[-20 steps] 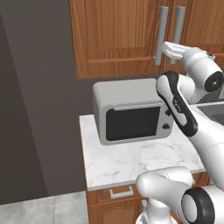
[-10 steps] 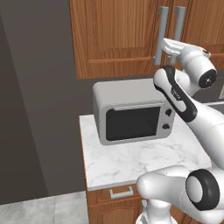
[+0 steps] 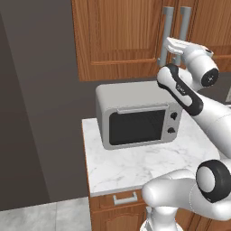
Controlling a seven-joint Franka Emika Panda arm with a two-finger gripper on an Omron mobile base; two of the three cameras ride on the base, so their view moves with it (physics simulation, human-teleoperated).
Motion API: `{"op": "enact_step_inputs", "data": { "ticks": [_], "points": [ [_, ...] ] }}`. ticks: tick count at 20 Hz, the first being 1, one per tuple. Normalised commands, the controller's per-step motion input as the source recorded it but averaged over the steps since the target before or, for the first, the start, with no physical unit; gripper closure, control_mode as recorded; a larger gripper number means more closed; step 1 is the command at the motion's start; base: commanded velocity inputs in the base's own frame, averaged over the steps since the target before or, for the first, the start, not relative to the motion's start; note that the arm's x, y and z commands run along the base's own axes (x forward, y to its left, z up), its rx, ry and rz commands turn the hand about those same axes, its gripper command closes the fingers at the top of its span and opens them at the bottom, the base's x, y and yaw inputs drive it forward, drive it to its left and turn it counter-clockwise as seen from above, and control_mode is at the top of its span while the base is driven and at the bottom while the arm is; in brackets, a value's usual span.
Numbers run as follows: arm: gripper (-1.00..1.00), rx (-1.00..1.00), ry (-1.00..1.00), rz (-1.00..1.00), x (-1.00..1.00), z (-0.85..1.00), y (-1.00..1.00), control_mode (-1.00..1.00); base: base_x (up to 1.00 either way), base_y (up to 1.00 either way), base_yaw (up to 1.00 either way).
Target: Move the condiment bottle and mayonnaise from the cabinet to the dining counter.
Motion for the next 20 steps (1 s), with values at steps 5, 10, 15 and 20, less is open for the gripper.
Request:
{"op": "enact_step_inputs", "data": {
  "ticks": [5,10,15,20],
  "points": [
    [1.0,0.0,0.0,0.0,0.5,0.0,-0.04,-1.0,0.0,0.0,0.0],
    [1.0,0.0,0.0,0.0,0.17,0.03,-0.14,-1.0,0.0,0.0,0.0],
    [1.0,0.0,-0.02,0.0,0.0,0.09,-0.67,-1.0,0.0,0.0,0.0],
    [1.0,0.0,-0.05,0.0,-0.25,0.13,-0.86,-1.0,0.0,0.0,0.0]
  ]
}}
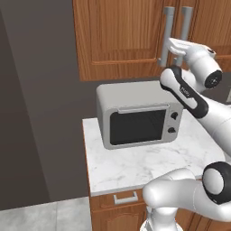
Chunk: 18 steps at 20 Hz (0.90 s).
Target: Move the condiment bottle and mayonnaise from the cabinet to the dining counter.
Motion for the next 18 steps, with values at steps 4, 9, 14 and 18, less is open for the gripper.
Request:
{"op": "enact_step_inputs", "data": {
  "ticks": [4,9,14,18],
  "points": [
    [1.0,0.01,-0.11,0.0,-0.58,0.17,-0.99,-1.0,0.0,0.0,0.0],
    [1.0,0.05,-0.07,0.0,-0.72,0.18,-1.0,-1.0,0.0,0.0,0.0],
    [1.0,0.07,0.0,0.0,-0.8,0.12,-1.0,-1.0,0.0,0.0,0.0],
    [1.0,0.09,0.0,-0.01,-0.88,0.02,-1.0,-1.0,0.0,0.0,0.0]
  ]
}}
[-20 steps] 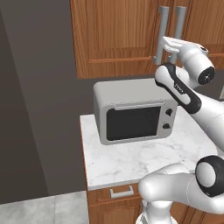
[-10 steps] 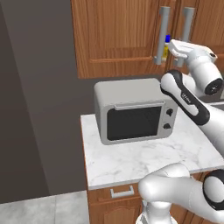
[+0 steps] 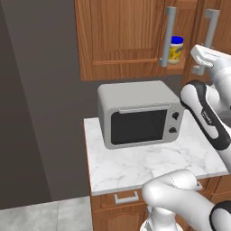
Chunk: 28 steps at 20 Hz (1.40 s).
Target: Move the condiment bottle and mayonnaise from the cabinet to the dining counter.
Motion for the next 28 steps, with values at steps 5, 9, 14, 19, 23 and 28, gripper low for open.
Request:
{"op": "enact_step_inputs", "data": {
  "ticks": [5,9,14,19,23,28],
  "points": [
    [1.0,0.09,0.0,0.0,-0.91,0.0,-1.0,-1.0,0.0,0.0,0.0],
    [1.0,0.1,0.0,0.0,-0.89,0.0,-1.0,-1.0,0.0,0.0,0.0],
    [1.0,0.08,0.0,0.0,-0.81,0.0,-1.0,-1.0,0.0,0.0,0.0],
    [-1.0,0.02,0.0,-0.01,-0.8,0.0,-0.31,-1.0,0.0,0.0,0.0],
    [-1.0,-0.07,-0.01,0.0,-0.94,0.0,0.61,-1.0,0.0,0.0,0.0],
    [-1.0,-0.17,-0.17,0.0,-1.0,0.0,0.75,-1.0,0.0,0.0,0.0]
  ]
}}
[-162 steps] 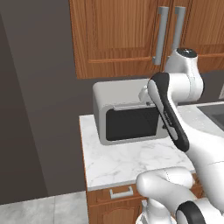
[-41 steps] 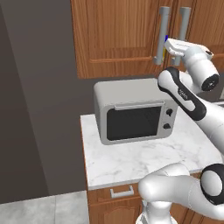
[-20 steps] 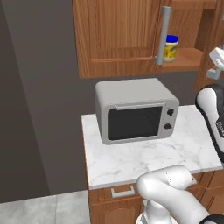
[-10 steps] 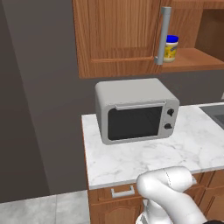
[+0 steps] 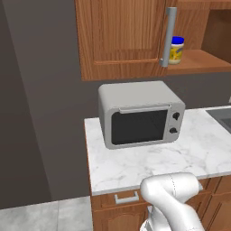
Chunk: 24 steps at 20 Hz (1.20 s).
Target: Move the condiment bottle and mayonnaise from the cabinet to the dining counter.
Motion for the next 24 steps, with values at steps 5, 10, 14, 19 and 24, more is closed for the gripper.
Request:
{"op": "enact_step_inputs", "data": {
  "ticks": [5,10,14,19,24],
  "points": [
    [-1.0,-0.22,-0.26,-0.03,-1.0,0.07,0.66,-1.0,0.0,0.0,0.0],
    [-1.0,-0.22,-0.27,-0.05,-1.0,0.12,0.56,-1.0,0.0,0.0,0.0],
    [-1.0,-0.22,-0.06,-0.05,-0.48,0.07,0.71,-1.0,0.0,0.0,0.0],
    [-1.0,-0.2,0.06,-0.1,0.16,0.0,0.83,-1.0,0.0,0.0,0.0],
    [-1.0,-0.09,0.2,-0.16,0.6,0.0,0.69,-1.0,0.0,0.0,0.0]
  ]
}}
